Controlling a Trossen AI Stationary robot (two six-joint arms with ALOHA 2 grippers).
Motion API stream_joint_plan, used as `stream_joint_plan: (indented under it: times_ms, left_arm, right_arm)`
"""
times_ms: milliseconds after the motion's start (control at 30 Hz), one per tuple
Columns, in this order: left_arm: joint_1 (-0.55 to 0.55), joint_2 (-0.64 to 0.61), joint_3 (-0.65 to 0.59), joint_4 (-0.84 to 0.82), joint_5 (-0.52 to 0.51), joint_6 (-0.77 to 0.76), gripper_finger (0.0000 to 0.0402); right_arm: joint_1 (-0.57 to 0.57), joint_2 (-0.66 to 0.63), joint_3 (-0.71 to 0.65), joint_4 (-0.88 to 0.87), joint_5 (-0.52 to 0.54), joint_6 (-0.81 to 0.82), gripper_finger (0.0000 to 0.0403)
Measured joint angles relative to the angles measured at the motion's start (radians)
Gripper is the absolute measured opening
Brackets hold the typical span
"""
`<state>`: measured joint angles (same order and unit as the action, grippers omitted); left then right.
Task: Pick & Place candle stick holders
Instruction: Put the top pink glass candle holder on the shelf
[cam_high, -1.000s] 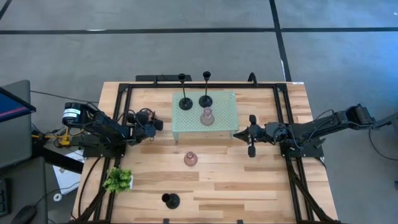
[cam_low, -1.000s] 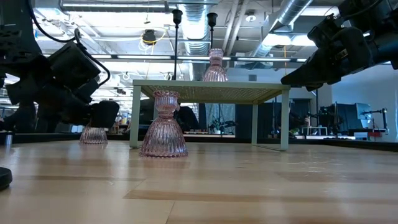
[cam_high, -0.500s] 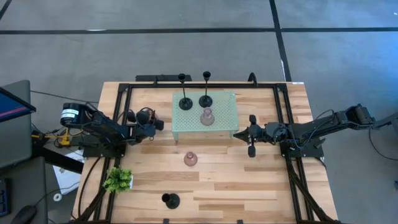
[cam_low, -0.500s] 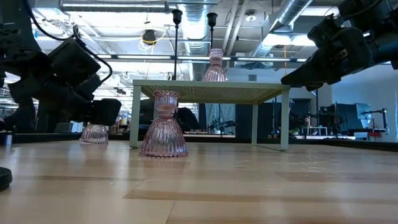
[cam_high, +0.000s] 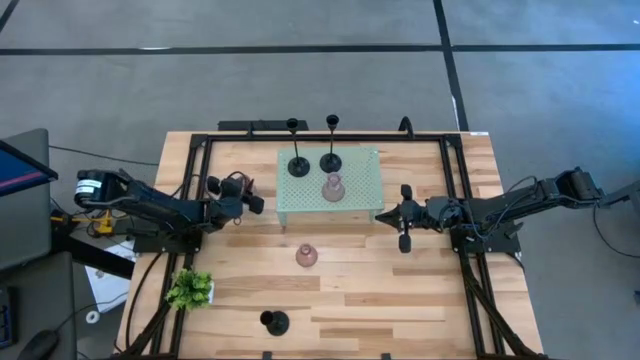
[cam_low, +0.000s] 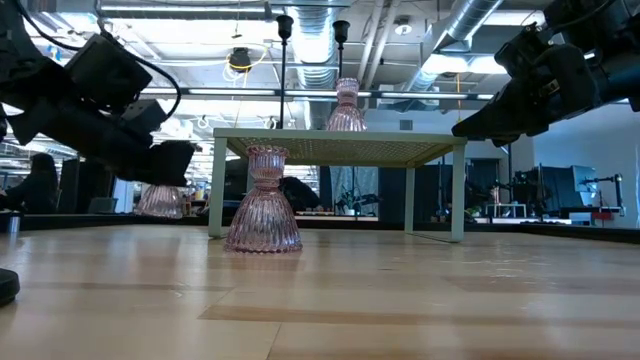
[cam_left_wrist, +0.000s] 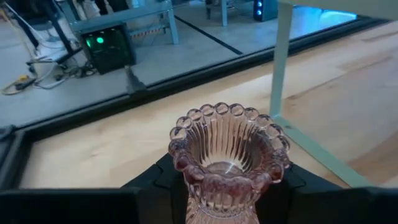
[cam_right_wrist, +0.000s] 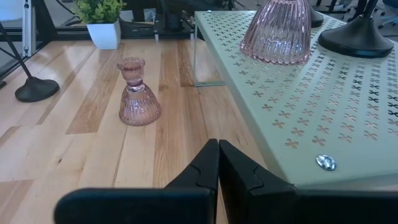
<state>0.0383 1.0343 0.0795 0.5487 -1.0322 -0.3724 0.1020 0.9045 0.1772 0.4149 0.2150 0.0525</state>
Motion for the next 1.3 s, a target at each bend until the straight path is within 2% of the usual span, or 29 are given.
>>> stream_joint_plan:
  times_ms: [233,433,700,900,1067,1167,1300]
  left_arm:
    - [0.000,-0.117,0.000,-0.078,-0.033,0.007,0.0128]
    - [-0.001,-0.227,0.024,-0.081,-0.069,0.176,0.0127]
    - [-0.053,-0.308,0.161,-0.078,-0.102,0.392,0.0127]
    - [-0.218,-0.302,0.282,-0.077,-0.097,0.420,0.0127]
    - [-0.352,-0.253,0.374,-0.074,-0.037,0.411,0.0127]
    - [-0.373,-0.186,0.419,-0.073,-0.004,0.381,0.0127]
    - [-0.345,-0.057,0.487,-0.070,0.025,0.348,0.0127]
  right_arm:
    - [0.000,0.000,0.000,0.000,0.000,0.000,0.0001]
    - [0.000,0.000,0.000,0.000,0.000,0.000,0.0001]
    - [0.000,0.000,0.000,0.000,0.000,0.000,0.0001]
    - [0.000,0.000,0.000,0.000,0.000,0.000,0.0001]
    - [0.000,0.000,0.000,0.000,0.000,0.000,0.0001]
    - [0.000,0.000,0.000,0.000,0.000,0.000,0.0001]
    - [0.000,0.000,0.000,0.000,0.000,0.000,0.0001]
